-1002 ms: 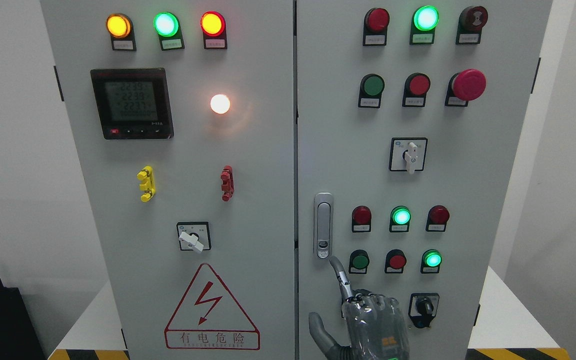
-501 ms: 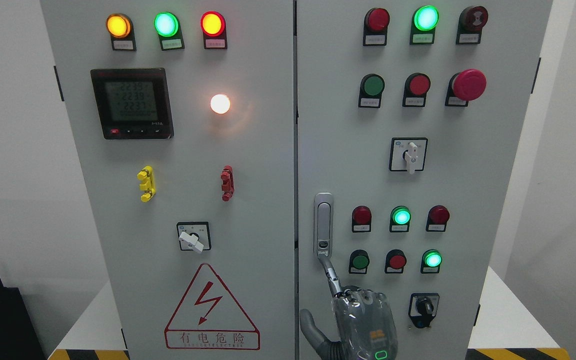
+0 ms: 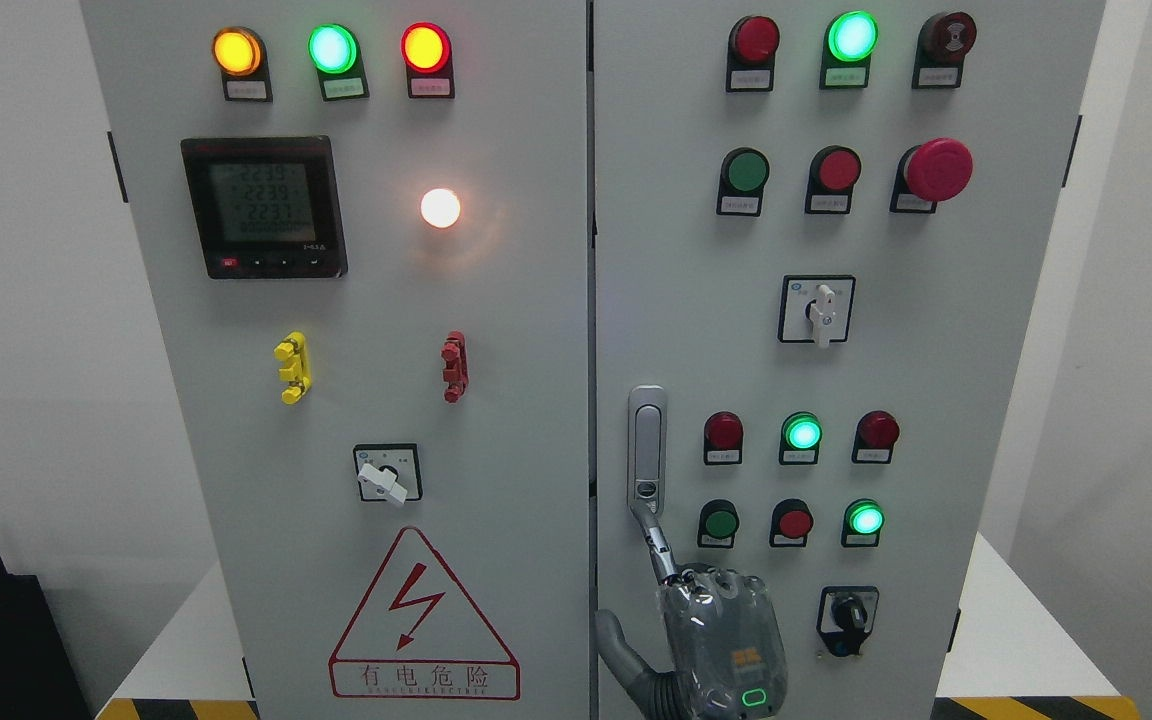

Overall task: Release door handle
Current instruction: 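Close the right hand fingers around the lower end of the handle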

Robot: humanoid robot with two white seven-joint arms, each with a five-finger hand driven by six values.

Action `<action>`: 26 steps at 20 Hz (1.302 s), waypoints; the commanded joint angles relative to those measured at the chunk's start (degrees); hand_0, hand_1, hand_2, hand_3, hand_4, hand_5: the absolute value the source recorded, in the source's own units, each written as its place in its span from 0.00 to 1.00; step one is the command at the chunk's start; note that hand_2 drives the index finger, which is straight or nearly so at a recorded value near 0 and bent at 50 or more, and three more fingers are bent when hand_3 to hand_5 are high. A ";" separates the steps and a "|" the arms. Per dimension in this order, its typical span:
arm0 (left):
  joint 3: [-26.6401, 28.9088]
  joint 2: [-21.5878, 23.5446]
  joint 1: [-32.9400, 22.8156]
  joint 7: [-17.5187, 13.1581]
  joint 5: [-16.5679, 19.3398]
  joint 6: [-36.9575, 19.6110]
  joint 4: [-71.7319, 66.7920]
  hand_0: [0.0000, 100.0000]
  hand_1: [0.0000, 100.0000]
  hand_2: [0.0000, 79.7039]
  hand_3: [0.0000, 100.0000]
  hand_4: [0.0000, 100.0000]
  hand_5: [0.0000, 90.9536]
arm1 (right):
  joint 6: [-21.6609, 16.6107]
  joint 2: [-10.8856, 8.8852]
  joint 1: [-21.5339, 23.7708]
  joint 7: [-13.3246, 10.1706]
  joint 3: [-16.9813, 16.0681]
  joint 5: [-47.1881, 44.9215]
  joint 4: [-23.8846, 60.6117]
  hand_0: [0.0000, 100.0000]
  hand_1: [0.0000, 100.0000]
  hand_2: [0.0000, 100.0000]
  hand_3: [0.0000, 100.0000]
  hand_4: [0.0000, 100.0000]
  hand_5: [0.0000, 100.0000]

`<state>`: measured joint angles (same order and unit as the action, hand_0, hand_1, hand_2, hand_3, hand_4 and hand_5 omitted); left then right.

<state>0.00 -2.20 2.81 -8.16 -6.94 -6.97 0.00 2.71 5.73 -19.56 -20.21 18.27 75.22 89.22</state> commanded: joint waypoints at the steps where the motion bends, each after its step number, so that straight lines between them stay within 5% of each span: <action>1: 0.62 0.00 0.00 -0.01 0.00 0.02 -0.97 0.12 0.39 0.00 0.00 0.00 0.00 | 0.02 0.33 -0.22 -0.53 -1.04 0.02 -1.24 0.38 0.49 0.07 1.00 1.00 1.00; 26: 0.62 -0.08 0.00 -0.01 0.00 -0.06 -0.97 0.12 0.39 0.00 0.00 0.00 0.00 | -0.16 0.24 0.93 -0.18 -1.14 -0.07 -1.77 0.37 0.48 0.09 1.00 1.00 1.00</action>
<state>0.00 -2.20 2.81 -8.16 -6.94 -6.64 0.00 2.46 5.97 -18.88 -20.59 17.14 75.15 87.90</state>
